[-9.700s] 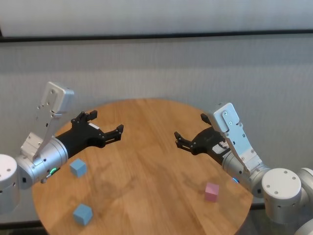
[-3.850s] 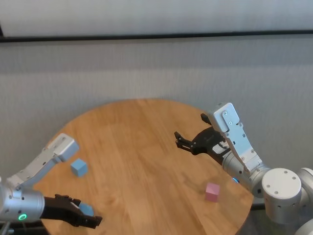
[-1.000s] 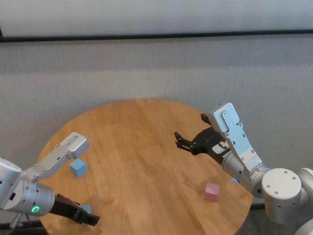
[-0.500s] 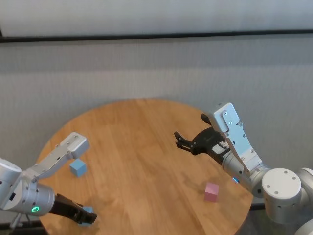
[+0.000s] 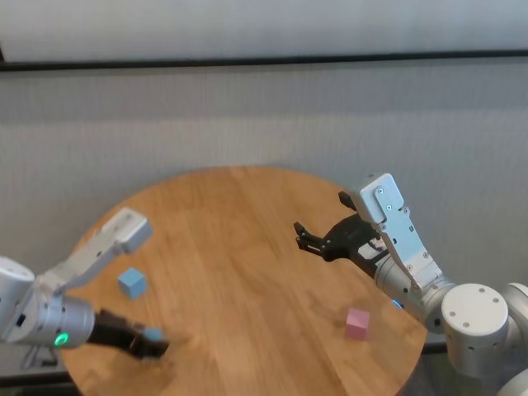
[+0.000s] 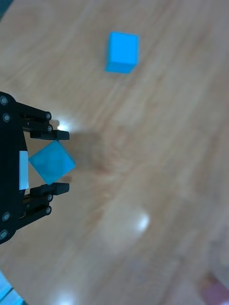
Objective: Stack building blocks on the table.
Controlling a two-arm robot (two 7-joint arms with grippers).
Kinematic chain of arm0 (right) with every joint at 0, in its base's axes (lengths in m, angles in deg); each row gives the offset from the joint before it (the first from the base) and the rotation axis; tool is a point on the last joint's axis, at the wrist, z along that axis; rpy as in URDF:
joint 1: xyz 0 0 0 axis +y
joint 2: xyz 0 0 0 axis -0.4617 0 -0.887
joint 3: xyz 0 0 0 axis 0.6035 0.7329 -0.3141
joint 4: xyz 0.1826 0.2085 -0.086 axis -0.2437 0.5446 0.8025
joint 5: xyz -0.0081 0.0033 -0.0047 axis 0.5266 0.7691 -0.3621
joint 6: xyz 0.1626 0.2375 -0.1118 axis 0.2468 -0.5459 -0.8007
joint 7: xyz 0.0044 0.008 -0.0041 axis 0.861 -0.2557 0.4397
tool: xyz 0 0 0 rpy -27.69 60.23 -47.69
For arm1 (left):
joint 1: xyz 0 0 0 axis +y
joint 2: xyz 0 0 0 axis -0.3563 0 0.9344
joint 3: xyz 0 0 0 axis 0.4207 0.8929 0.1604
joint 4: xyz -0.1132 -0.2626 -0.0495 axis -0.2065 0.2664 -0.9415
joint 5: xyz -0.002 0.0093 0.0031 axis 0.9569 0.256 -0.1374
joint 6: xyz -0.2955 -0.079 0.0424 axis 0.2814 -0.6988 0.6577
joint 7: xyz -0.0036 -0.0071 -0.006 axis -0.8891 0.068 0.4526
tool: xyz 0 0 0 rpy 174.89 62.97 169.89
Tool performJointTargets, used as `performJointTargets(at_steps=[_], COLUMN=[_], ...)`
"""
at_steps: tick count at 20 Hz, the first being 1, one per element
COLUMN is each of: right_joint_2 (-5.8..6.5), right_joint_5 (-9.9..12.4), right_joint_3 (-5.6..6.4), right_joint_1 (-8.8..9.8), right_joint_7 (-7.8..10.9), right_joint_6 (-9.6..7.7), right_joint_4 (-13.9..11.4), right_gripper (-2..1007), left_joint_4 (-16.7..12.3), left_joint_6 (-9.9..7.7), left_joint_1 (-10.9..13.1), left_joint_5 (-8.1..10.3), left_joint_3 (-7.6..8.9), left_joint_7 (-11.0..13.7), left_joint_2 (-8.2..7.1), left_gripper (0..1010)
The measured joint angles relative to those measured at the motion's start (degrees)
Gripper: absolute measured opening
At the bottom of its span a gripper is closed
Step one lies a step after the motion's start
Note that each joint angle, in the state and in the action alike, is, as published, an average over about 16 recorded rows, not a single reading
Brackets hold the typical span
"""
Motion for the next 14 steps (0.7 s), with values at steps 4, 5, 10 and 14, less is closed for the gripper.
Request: performJointTargets(at_steps=[4,5,10,14], right_joint_2=[0.0,0.0,0.0,0.0], right_joint_5=[0.0,0.0,0.0,0.0], right_joint_3=[0.0,0.0,0.0,0.0], right_joint_1=[0.0,0.0,0.0,0.0], right_joint_7=[0.0,0.0,0.0,0.0], right_joint_6=[0.0,0.0,0.0,0.0], right_joint_4=[0.0,0.0,0.0,0.0], right_gripper=[1004,1004,1004,1004], left_joint_4=[1.47,1.98,5.52,8.92], left_joint_6=[3.26,4.24,9.43,13.45], left_joint_1=[-1.93,-2.56,-6.33,-9.49], left_joint_5=[-1.38,-1.84,-4.53,-7.06], left_joint_3=[-0.99,-1.42,-4.48,-7.6], left_joint_7=[1.82,2.42,6.04,9.07], left_joint_2=[1.11,1.46,3.61,5.46], left_gripper=[563,563,563,563])
